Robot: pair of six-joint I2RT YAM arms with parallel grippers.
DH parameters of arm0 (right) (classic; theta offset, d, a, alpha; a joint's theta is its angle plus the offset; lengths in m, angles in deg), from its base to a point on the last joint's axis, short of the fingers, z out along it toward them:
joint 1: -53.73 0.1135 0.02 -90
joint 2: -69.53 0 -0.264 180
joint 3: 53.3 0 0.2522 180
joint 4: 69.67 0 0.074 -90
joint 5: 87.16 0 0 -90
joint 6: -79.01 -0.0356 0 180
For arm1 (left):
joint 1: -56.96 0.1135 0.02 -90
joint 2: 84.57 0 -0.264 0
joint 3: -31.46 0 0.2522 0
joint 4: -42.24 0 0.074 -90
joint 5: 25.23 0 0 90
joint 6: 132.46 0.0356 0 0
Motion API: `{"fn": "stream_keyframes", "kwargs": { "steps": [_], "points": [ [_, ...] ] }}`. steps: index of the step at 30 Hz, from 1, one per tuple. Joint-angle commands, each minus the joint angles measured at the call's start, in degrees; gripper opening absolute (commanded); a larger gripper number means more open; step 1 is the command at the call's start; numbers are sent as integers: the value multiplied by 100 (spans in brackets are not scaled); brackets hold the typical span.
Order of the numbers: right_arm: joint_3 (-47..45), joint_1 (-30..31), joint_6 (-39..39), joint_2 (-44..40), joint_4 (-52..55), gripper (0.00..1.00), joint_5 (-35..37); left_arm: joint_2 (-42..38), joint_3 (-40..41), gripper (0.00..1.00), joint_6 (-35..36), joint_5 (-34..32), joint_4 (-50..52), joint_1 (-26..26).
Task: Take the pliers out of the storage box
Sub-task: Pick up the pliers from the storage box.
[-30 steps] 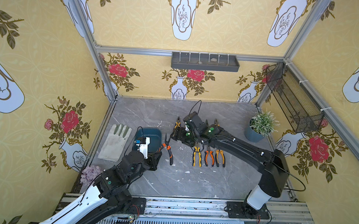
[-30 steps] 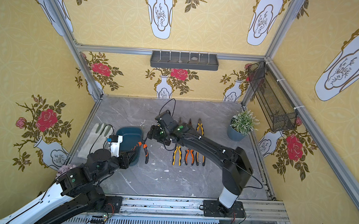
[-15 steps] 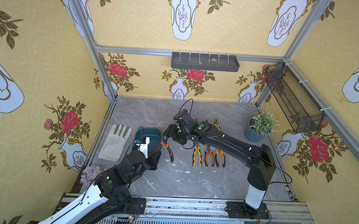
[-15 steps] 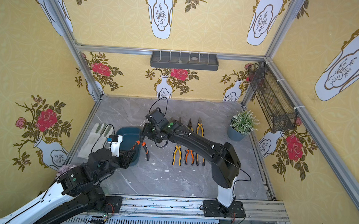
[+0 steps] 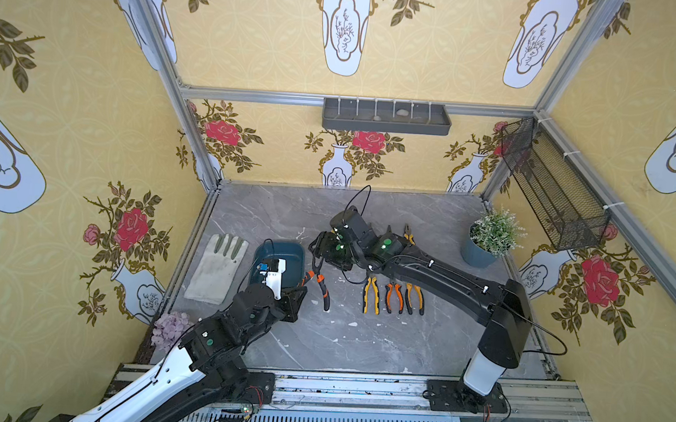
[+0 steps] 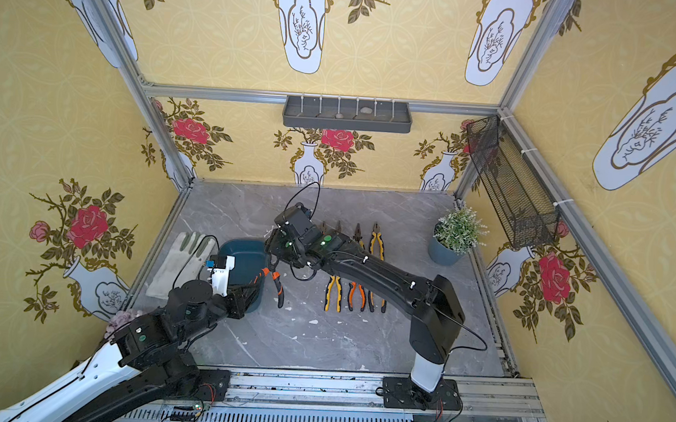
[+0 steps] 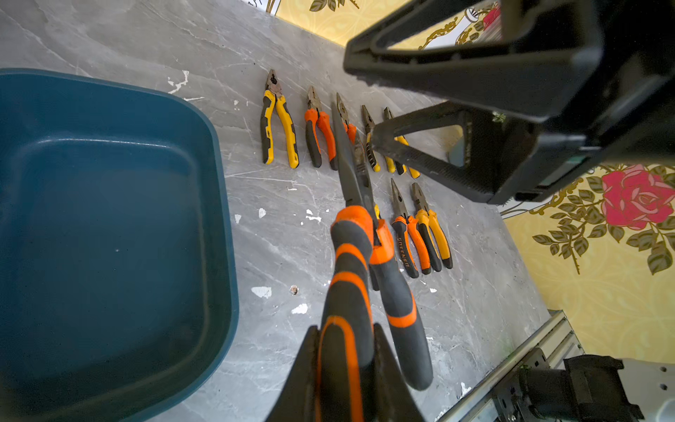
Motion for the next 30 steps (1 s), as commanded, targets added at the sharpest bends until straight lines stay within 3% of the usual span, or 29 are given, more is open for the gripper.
{"fn": "stream_keyframes", "kwargs": {
  "steps": [1,6,8,10,30],
  "points": [
    [173,43,61,216,319,63,-197,-28,-22,0,37,-10,-239,6],
    [108,110,30,311,267,50,-222,-82,5,0,37,-28,-227,7],
    [108,126,26,315,264,49,-225,-86,1,0,38,-36,-204,6],
    [115,136,26,308,260,40,-233,-95,4,0,42,-34,-208,6],
    [111,321,-191,173,301,40,-373,-84,-24,0,327,-292,14,6]
  ]
}}
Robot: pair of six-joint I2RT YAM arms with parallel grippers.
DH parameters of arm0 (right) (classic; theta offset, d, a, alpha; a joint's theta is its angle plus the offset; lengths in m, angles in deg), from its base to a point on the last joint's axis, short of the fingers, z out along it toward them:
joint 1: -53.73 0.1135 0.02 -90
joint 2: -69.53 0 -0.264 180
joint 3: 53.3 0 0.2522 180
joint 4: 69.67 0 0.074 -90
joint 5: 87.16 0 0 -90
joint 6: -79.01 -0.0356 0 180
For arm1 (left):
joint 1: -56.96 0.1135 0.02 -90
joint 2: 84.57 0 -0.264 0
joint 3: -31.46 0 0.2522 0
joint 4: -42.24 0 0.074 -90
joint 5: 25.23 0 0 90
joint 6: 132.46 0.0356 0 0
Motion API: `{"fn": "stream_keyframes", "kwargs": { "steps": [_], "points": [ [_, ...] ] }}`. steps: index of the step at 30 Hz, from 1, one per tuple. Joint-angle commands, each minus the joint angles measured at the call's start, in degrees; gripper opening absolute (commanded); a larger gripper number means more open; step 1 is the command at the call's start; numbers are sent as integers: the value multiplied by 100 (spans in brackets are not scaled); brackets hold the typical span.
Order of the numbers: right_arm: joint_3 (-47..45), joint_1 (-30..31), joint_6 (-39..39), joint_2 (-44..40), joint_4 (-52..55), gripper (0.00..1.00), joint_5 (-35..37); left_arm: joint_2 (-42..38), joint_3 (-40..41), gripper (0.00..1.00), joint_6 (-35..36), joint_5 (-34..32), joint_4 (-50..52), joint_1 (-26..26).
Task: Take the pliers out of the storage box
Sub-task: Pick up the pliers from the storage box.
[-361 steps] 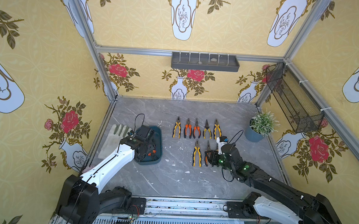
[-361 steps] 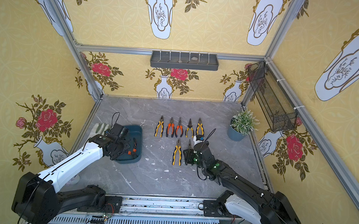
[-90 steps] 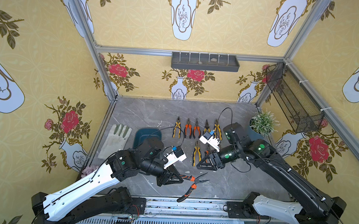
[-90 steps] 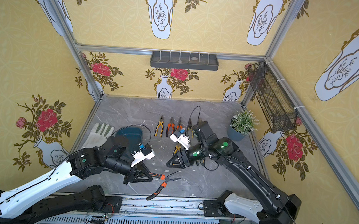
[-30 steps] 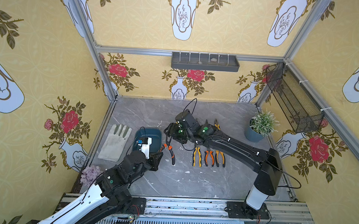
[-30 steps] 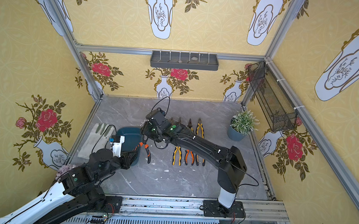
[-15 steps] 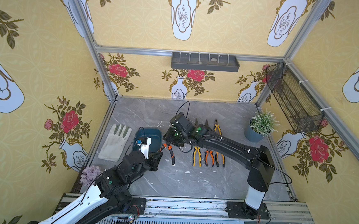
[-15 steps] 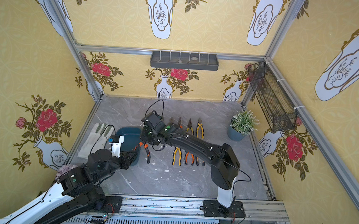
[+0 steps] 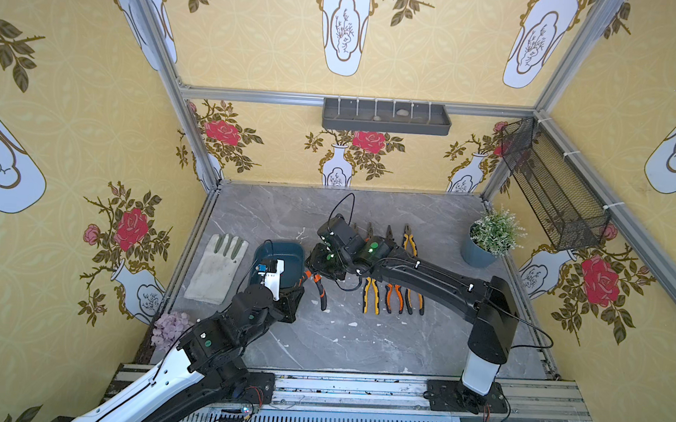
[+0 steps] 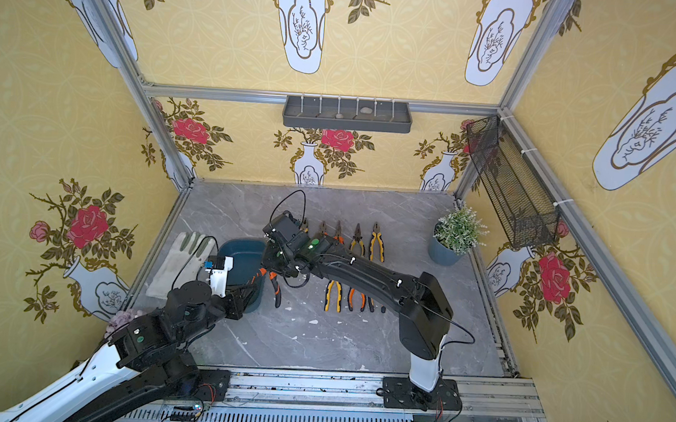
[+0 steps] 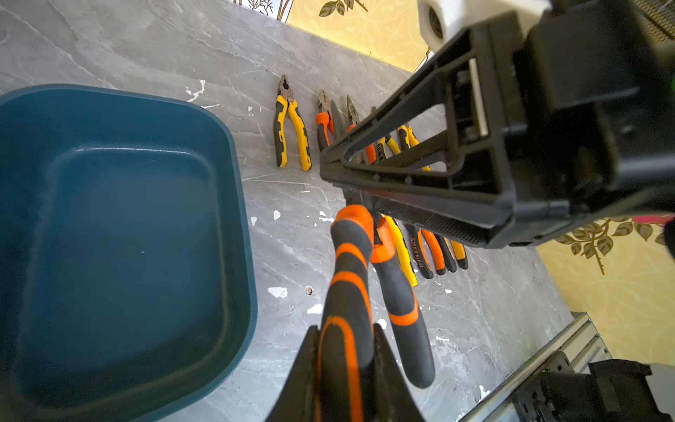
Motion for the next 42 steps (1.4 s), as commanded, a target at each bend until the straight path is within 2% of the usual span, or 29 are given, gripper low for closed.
{"fn": "stream_keyframes", "kwargs": {
  "steps": [1,7,8,12,15,20,22,26,27,28,33,36,42],
  "points": [
    [-18,14,-106,-41,-118,40,-114,-7,-17,0,113,-75,-184,6],
    [-182,-29,-168,-24,-305,38,-262,16,18,0,111,-58,-357,6],
    [-226,-36,-185,-25,-372,31,-285,32,17,0,109,-34,-374,6],
    [-404,-101,-290,-51,-579,20,-354,65,9,0,137,-1,-394,7],
    [-477,-133,-284,-108,-651,0,-314,38,40,0,137,28,-440,7],
    [-359,-182,-51,-153,-549,0,-178,-58,88,0,122,76,-458,6],
    [-210,-181,147,-157,-391,0,-55,-155,111,34,74,74,-478,6],
    [7,-255,668,-184,-186,0,153,-297,107,60,66,214,-563,6],
    [49,-289,825,-196,-94,0,233,-322,101,86,64,264,-558,7],
    [118,-312,971,-193,-13,0,311,-331,97,99,72,296,-565,6],
    [531,-470,1802,-69,744,0,892,-310,84,99,-56,361,-504,6],
    [556,-480,2275,-34,880,0,1009,-169,-14,99,-447,248,-232,15],
    [325,-480,2554,107,1013,0,1099,224,-111,99,-1117,-31,53,39]
  ]
}}
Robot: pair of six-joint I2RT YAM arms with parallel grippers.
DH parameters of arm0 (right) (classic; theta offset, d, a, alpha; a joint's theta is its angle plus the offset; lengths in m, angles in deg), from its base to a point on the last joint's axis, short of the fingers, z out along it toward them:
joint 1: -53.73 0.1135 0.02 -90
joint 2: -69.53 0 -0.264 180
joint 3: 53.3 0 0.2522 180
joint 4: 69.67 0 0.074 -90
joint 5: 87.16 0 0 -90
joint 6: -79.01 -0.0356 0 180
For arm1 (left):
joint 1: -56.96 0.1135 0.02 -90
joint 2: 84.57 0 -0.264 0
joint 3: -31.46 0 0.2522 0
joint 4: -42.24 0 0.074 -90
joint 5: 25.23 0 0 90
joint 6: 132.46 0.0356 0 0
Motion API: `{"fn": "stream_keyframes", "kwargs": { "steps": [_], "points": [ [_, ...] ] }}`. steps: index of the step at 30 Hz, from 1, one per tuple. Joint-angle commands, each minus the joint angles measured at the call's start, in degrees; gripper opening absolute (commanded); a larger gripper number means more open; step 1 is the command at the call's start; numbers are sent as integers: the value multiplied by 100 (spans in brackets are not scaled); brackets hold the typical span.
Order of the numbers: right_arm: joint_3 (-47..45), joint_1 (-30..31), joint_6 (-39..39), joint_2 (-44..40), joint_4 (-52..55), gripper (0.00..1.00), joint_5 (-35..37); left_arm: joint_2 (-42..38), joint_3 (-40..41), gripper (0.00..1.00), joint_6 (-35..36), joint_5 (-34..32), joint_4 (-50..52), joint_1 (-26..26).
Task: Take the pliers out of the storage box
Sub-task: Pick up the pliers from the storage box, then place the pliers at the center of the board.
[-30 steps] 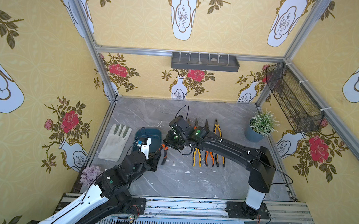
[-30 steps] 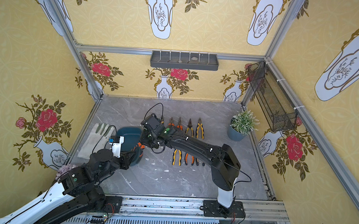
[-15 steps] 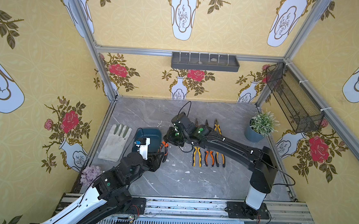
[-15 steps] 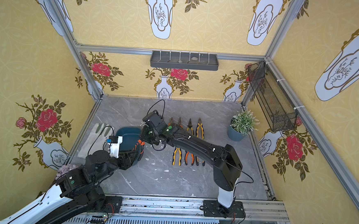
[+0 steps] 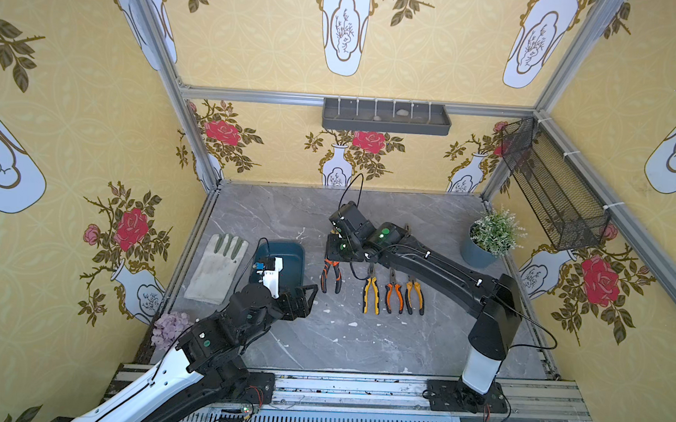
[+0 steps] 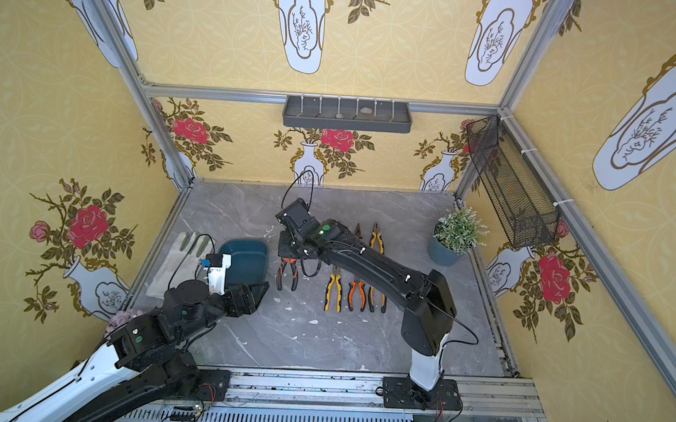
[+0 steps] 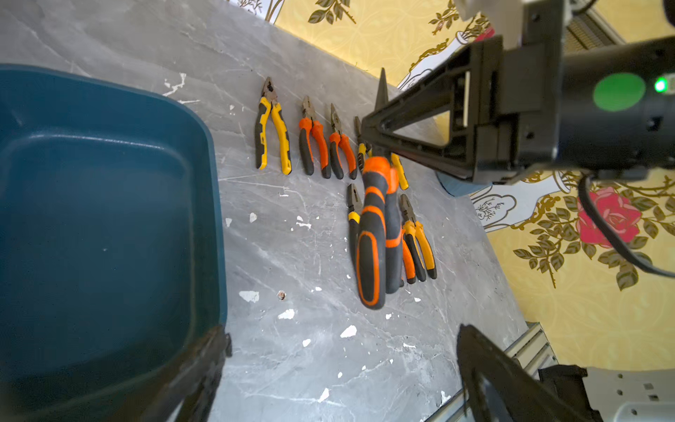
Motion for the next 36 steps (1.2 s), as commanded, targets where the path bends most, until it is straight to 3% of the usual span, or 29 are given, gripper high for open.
{"fn": "stream_keyframes", "kwargs": {
  "steps": [1,8,23,36],
  "points": [
    [-106,-1,315,142,114,0,179,210,-76,99,-419,-159,234,53],
    [-338,-1,75,688,-194,0,103,1056,-476,99,-320,-86,564,94],
    [-250,-328,-20,1421,-106,0,151,630,-196,99,-271,19,512,97],
    [-534,-622,-112,1602,-242,0,36,787,-170,99,-192,88,391,116]
  ]
}}
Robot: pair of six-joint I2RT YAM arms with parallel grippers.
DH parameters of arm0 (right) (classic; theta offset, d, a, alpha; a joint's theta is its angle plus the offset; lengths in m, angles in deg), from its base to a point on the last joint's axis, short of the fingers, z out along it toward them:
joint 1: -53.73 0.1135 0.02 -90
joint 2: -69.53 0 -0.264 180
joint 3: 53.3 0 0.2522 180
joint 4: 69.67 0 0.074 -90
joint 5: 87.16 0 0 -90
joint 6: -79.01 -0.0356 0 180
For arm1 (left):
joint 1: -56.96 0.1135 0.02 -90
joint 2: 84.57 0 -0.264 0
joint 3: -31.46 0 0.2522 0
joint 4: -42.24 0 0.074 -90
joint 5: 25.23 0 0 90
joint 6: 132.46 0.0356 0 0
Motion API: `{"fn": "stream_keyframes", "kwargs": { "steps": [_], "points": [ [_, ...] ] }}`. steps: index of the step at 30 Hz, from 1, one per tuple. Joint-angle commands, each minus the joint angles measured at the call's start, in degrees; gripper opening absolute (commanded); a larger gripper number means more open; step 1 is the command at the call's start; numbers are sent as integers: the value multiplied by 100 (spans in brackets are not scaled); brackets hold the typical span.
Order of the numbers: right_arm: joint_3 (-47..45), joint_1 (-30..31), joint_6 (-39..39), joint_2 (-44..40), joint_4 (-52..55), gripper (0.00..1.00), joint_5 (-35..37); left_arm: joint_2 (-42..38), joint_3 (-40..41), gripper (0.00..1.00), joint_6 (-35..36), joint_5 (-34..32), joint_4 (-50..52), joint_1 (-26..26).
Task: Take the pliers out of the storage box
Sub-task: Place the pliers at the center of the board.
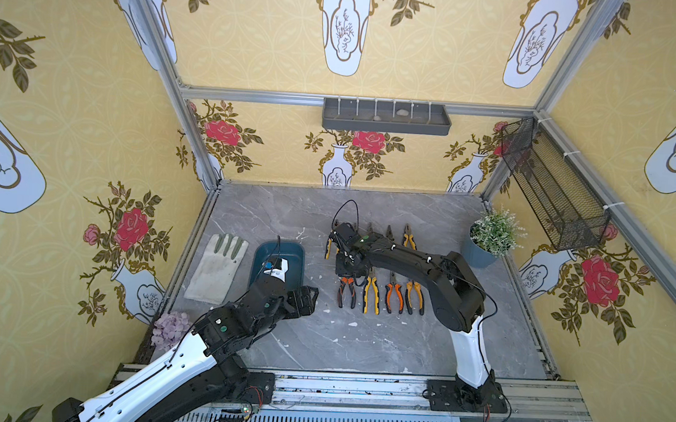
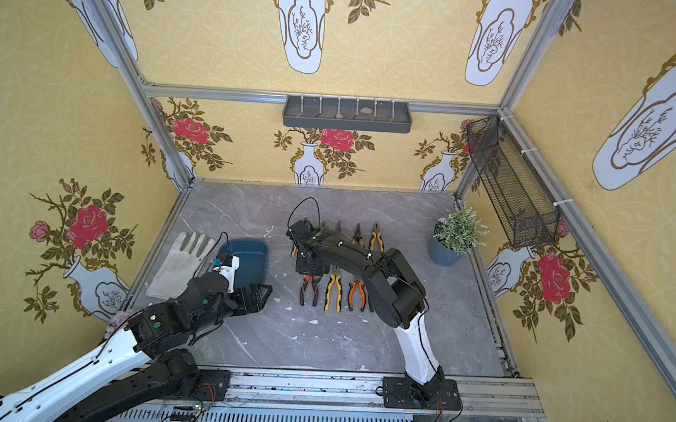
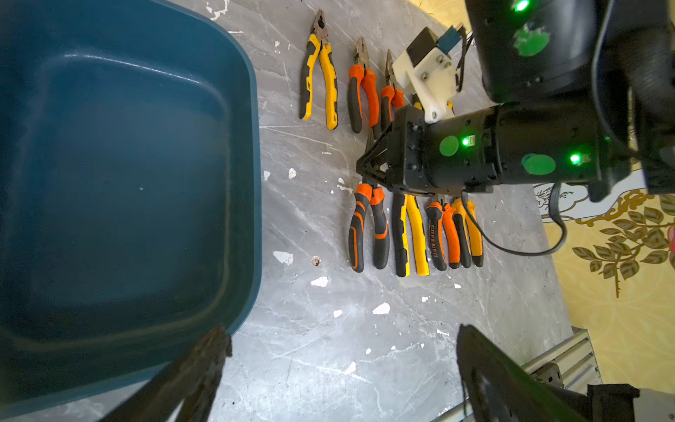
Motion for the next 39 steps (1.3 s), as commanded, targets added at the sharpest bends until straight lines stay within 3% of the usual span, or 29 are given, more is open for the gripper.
{"fn": "stream_keyframes", "kwargs": {
  "steps": [1,17,21,31,36,39],
  "points": [
    [-14,-14,-28,29,-82,0,44,-4,54,99,75,16,-85,8],
    [-12,-99,-113,167,211,1,275,13,74,99,104,82,-131,38],
    [-12,-134,-111,219,229,11,234,38,62,99,101,95,-153,47],
    [-12,-170,-111,311,203,13,194,7,84,99,110,95,-121,56],
    [1,-178,-75,337,212,28,147,-46,115,99,93,86,-128,65],
    [-12,-177,-60,348,204,31,117,-51,116,99,93,86,-125,73]
  ]
}}
